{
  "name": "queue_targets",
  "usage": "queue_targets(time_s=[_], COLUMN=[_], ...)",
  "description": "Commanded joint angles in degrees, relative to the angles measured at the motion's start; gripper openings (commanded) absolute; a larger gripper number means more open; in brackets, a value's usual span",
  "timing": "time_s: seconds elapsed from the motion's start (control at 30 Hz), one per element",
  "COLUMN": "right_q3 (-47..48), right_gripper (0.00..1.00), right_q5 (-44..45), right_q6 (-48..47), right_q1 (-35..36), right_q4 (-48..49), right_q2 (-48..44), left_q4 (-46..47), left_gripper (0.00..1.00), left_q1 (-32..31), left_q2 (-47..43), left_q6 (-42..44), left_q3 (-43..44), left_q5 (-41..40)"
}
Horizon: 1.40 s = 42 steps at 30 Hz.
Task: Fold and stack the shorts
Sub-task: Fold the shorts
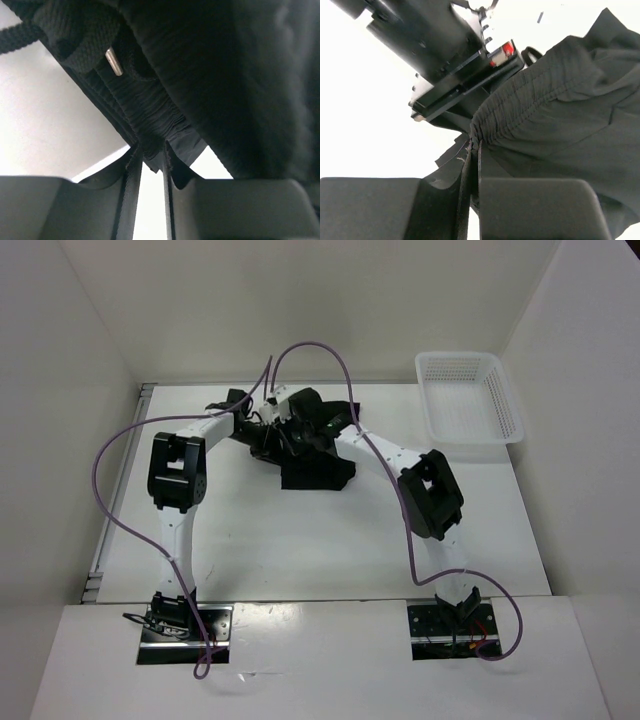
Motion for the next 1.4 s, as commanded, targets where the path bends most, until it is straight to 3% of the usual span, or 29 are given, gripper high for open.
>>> queue_targets(time_s=[0.0, 0.03, 0.07, 0.2, 0.3, 0.4, 0.5, 0.6, 0.63, 0.7, 0.73, 0.83, 1.33, 1.37], right_q3=[0.39, -0.14, -0.67, -3.13, -3.84, -1.03, -1.03, -9.27, -11.99, -18.76, -21.74, -26.58, -35.21, -35.22], right_gripper=[0.0, 0.03, 0.15, 0.46, 0.57, 0.59, 0.59, 0.62, 0.67, 0.69, 0.69, 0.7, 0.71, 0.71], right_q5=[-0.24, -0.24, -1.02, -2.35, -3.65, -4.89, 2.61, 11.51, 14.93, 16.63, 17.24, 18.39, 9.0, 8.99], right_q6=[1.75, 0.61, -0.18, -6.85, -9.15, -10.64, -10.65, -10.65, -10.65, -6.9, -5.3, 0.15, 9.22, 10.78], right_q1=[-0.22, -0.22, -0.22, 2.15, 3.3, 3.3, 3.3, 3.3, 2.69, 0.07, -1.0, -5.03, -11.03, -11.03], right_q4=[-0.1, -0.1, -0.1, -0.63, -0.63, -1.25, -0.11, 4.28, 4.9, 4.03, 3.24, 2.0, 5.86, 5.87], right_q2=[1.31, 1.31, 1.31, 0.62, -0.79, -2.89, -7.01, -11.59, -14.83, -17.48, -19.41, -21.62, -21.1, -20.23], left_q4=[1.38, 1.38, 1.38, 1.38, 0.85, -1.07, -3.79, -5.56, -5.56, -7.05, -7.06, -7.76, -3.01, -3.01], left_gripper=[0.3, 0.31, 0.31, 0.35, 0.4, 0.46, 0.54, 0.66, 0.69, 0.76, 0.85, 0.99, 1.0, 0.97], left_q1=[0.78, 0.78, 1.56, 2.71, 3.86, 5.35, 6.67, 6.67, 5.89, 3.95, 3.25, 0.09, -7.31, -7.31], left_q2=[-1.55, -2.16, -2.16, -2.16, -2.78, -3.39, -4.79, -7.6, -8.31, -9.11, -9.11, -9.11, -6.39, -6.38], left_q6=[0.38, 0.38, 0.38, 0.38, 0.38, 0.38, 0.38, 0.38, 0.38, 0.38, 0.38, 0.38, 0.38, 0.38], left_q3=[-1.28, -1.29, -1.29, -1.82, -1.12, 0.37, 2.66, 3.89, 3.89, 3.89, 3.89, 3.89, 2.32, 2.31], left_q5=[3.45, 3.45, 3.45, 2.84, 1.52, 0.82, 0.82, 1.51, 1.52, 2.74, 2.75, 1.61, -17.71, -18.43])
